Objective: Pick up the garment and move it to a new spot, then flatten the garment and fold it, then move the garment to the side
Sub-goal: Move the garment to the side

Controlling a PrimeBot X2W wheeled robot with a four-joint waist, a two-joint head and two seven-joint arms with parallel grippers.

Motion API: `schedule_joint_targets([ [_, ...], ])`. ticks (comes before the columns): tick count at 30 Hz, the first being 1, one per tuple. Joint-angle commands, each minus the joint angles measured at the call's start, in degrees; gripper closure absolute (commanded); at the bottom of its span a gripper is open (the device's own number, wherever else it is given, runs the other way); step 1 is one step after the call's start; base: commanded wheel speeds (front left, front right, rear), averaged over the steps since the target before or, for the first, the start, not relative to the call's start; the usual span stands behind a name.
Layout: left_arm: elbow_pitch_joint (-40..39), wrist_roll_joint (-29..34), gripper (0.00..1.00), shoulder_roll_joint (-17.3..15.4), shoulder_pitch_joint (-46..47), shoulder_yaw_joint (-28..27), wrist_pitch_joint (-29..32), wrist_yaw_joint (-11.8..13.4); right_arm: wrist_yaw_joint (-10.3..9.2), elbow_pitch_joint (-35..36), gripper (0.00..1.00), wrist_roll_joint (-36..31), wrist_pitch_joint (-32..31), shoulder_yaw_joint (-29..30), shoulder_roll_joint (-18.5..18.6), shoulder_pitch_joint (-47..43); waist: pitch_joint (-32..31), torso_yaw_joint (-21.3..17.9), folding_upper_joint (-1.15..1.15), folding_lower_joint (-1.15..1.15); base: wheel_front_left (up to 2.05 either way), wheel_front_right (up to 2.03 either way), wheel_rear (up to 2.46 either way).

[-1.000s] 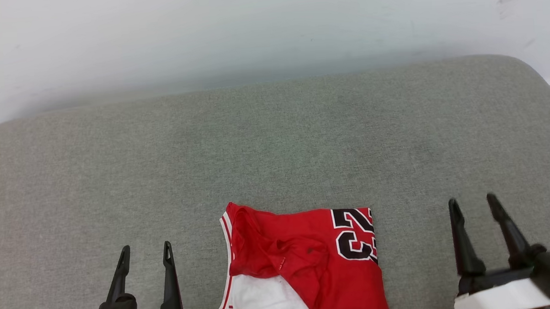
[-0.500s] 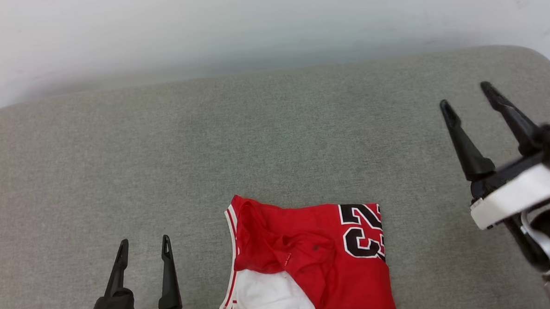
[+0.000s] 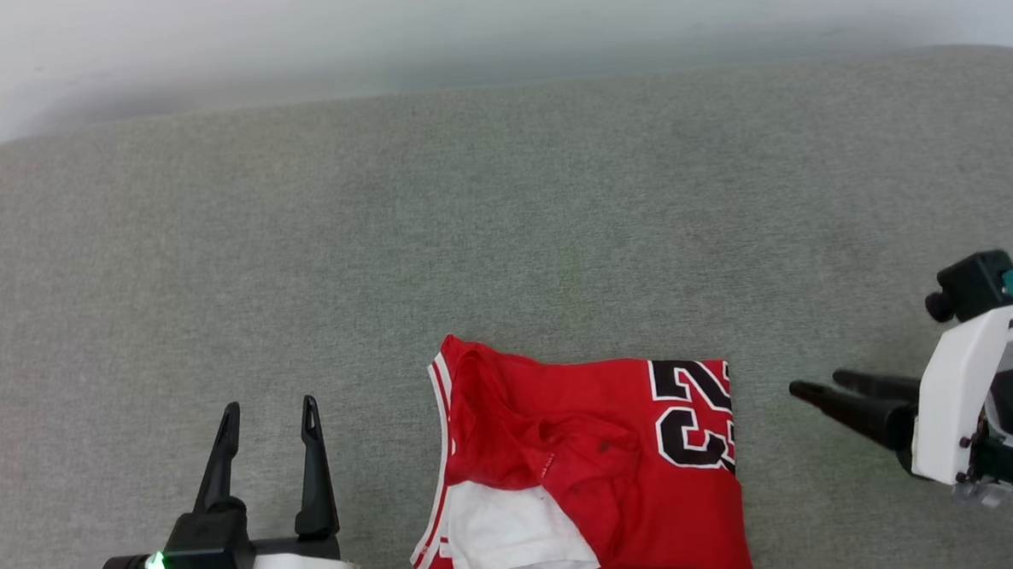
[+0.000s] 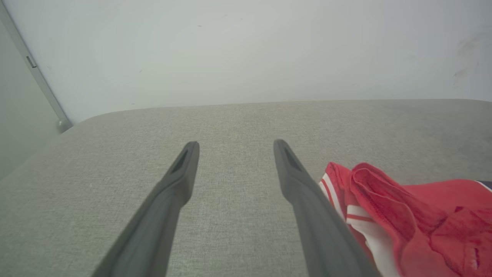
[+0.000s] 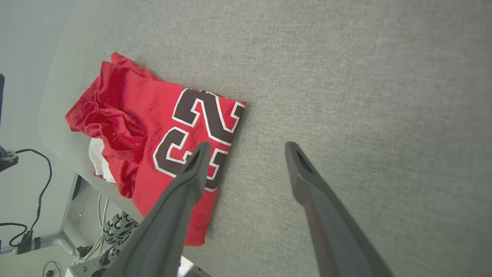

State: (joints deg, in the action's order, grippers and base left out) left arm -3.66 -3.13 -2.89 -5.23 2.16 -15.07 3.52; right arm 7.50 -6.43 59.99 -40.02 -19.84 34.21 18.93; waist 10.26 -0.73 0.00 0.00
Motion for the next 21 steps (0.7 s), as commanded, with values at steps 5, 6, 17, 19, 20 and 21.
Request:
schedule_joint_targets([
  [5, 0.1, 0.0, 0.00, 0.0, 2.2, 0.2, -0.1, -0.3, -0.01, -3.6, 0.00, 4.4, -0.1, -2.4, -3.5, -1.5, 2.5, 1.7, 0.00, 0.00, 0.00, 0.00, 0.00],
  [6, 0.1, 0.0, 0.00, 0.0, 2.5, 0.3, -0.1, -0.4, -0.02, -4.3, 0.00, 4.6, 0.3, -2.9, -4.2, -1.3, 3.0, 2.0, 0.00, 0.00, 0.00, 0.00, 0.00],
  [17, 0.3, -0.2, 0.00, 0.0, 5.3, 1.4, -0.1, -0.1, -0.08, -10.5, 0.00, 5.5, 1.8, -12.2, -8.4, -0.2, 6.9, 4.8, 0.00, 0.00, 0.00, 0.00, 0.00],
  [19, 0.4, -0.3, 0.00, 0.0, 5.6, 1.6, -0.1, 0.0, -0.12, -11.2, 0.00, 5.3, 2.1, -14.2, -8.4, -0.3, 7.2, 5.1, 0.00, 0.00, 0.00, 0.00, 0.00],
  [20, 0.5, -0.3, 0.00, 0.0, 5.6, 1.7, -0.1, 0.1, -0.15, -11.3, 0.00, 5.3, 2.0, -15.2, -8.3, -0.3, 7.2, 5.3, 0.00, 0.00, 0.00, 0.00, 0.00],
  [21, 0.5, -0.4, 0.00, 0.0, 5.7, 1.7, -0.1, 0.2, -0.15, -11.4, 0.00, 5.6, 2.3, -15.9, -8.3, -0.3, 7.3, 5.4, 0.00, 0.00, 0.00, 0.00, 0.00],
])
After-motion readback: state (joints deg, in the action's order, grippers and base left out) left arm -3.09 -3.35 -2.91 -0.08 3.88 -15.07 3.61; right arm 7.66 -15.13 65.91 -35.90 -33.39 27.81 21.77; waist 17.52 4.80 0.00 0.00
